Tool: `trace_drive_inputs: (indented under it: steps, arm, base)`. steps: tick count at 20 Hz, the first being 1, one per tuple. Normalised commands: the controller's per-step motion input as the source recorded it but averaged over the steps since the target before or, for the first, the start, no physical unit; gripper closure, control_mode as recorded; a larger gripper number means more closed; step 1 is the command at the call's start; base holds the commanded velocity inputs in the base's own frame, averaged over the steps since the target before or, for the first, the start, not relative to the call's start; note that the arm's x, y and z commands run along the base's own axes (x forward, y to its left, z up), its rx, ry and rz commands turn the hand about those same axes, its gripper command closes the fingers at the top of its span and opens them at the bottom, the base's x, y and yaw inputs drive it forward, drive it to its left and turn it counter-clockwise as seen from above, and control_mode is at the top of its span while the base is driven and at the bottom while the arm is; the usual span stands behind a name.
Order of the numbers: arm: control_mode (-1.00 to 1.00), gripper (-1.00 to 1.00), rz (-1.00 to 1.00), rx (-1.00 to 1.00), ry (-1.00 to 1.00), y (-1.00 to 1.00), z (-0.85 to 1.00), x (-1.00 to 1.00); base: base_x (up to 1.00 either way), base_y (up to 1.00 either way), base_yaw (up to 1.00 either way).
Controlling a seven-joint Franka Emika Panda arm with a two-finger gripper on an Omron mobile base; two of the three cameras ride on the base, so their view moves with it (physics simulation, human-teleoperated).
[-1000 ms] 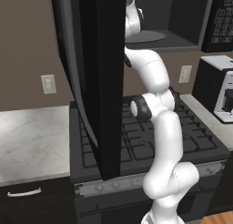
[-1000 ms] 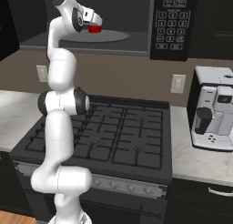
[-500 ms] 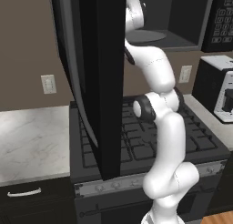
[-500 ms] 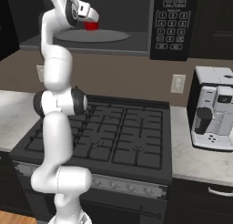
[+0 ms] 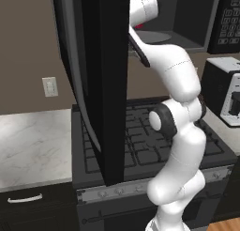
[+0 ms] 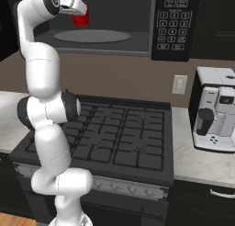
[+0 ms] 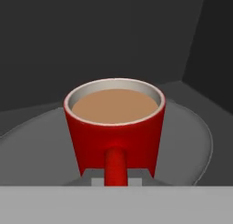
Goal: Pick the cup of tea, navigate to the dining table, and place it on the saucer.
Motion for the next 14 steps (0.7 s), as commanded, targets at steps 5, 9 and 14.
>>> trace_drive_inputs:
  steps: [5,9,14]
  arm:
    - [-1.0,1.0,0.02,0.0,-0.02,0.0,-0.16,-1.0]
    - [-1.0,1.0,0.03,0.0,-0.05,0.0,-0.21,-1.0]
    - [-1.0,1.0,0.02,0.0,-0.1,-0.05,-0.26,-1.0]
  base:
    - [0.0,0.0,0.0]
    - [0.0,0.0,0.0]
    - [0.0,0.0,0.0]
